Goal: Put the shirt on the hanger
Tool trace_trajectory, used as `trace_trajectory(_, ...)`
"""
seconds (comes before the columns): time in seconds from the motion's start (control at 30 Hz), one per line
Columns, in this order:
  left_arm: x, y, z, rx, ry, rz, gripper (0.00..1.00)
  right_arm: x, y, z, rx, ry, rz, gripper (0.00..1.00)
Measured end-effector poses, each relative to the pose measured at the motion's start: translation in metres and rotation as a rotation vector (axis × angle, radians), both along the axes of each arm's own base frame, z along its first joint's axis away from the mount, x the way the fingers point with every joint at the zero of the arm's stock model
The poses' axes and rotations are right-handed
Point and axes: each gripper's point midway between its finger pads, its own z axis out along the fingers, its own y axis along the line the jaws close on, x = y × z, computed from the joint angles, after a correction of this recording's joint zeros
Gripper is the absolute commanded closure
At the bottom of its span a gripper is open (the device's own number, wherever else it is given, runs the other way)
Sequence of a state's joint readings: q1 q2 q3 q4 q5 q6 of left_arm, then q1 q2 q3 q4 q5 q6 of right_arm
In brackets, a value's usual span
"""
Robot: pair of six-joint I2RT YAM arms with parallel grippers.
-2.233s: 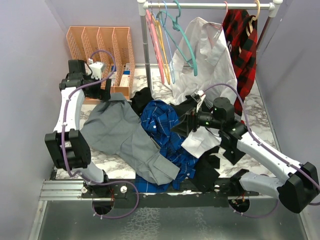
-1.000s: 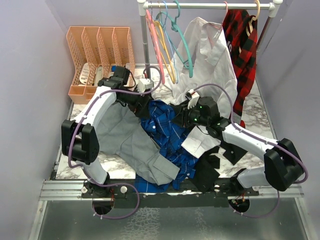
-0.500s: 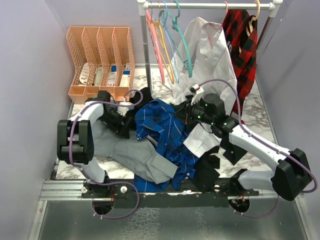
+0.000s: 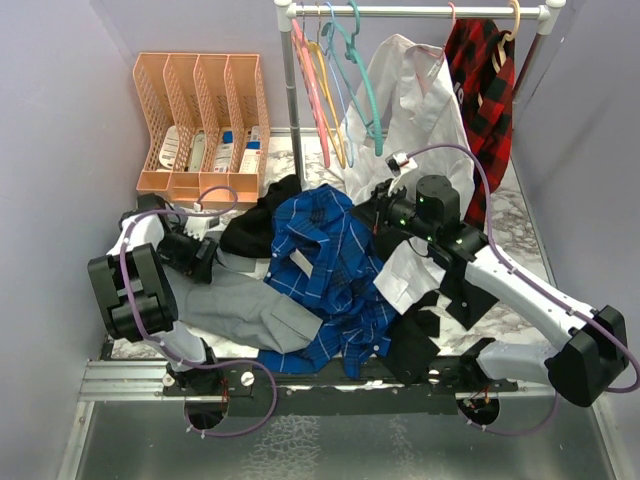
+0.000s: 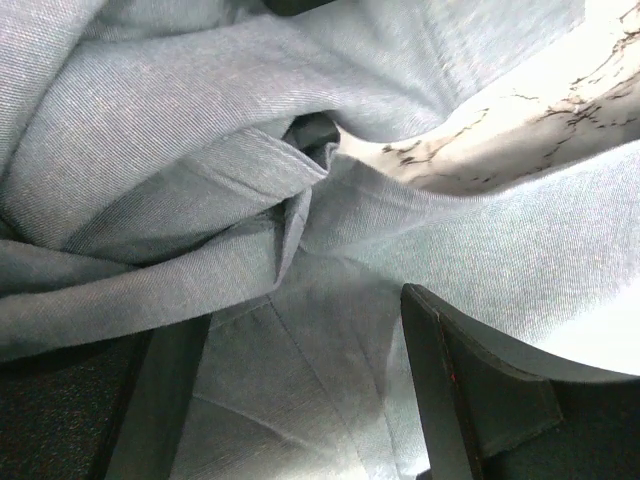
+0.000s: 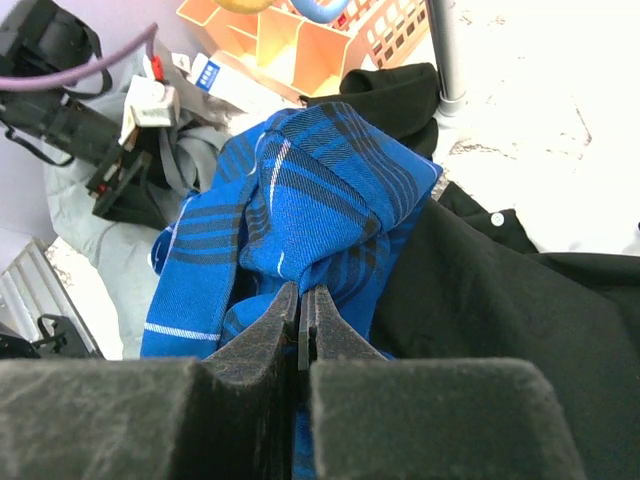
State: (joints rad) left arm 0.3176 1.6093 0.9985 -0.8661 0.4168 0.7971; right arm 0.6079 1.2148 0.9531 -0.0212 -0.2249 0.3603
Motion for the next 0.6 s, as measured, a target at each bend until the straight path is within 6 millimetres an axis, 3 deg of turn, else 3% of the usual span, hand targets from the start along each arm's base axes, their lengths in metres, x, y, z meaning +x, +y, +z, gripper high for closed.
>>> trace_trajectory(0.07,0.005,0.008,0.006,0.004,-0.005,0.013,0.19,-0.001,-0.001,-0.002,-0.008,0.006,0.001,0.72)
trace_trajectory(0.2,0.025,-0.001,0.034,-0.044,-0.049,-0.024,0.15,-0.002,-0.003,-0.009,-0.033,0.020,0.001,0.16)
trace_trajectory(0.27,0.032,-0.015,0.050,-0.057,-0.084,-0.068,0.15,-0.005,-0.005,-0.011,-0.042,0.027,0.004,0.11)
trace_trajectory(0.4,0.028,-0.066,0.077,-0.053,-0.159,-0.231,0.14,-0.025,-0.006,-0.007,-0.044,0.035,0.068,0.09)
trace_trajectory(0.47,0.023,-0.095,0.092,-0.054,-0.209,-0.320,0.15,-0.040,-0.004,0.000,-0.039,0.031,0.116,0.09)
trace_trajectory(0.6,0.026,-0.127,0.113,-0.045,-0.264,-0.398,0.17,-0.084,0.012,0.009,-0.035,0.032,0.232,0.08)
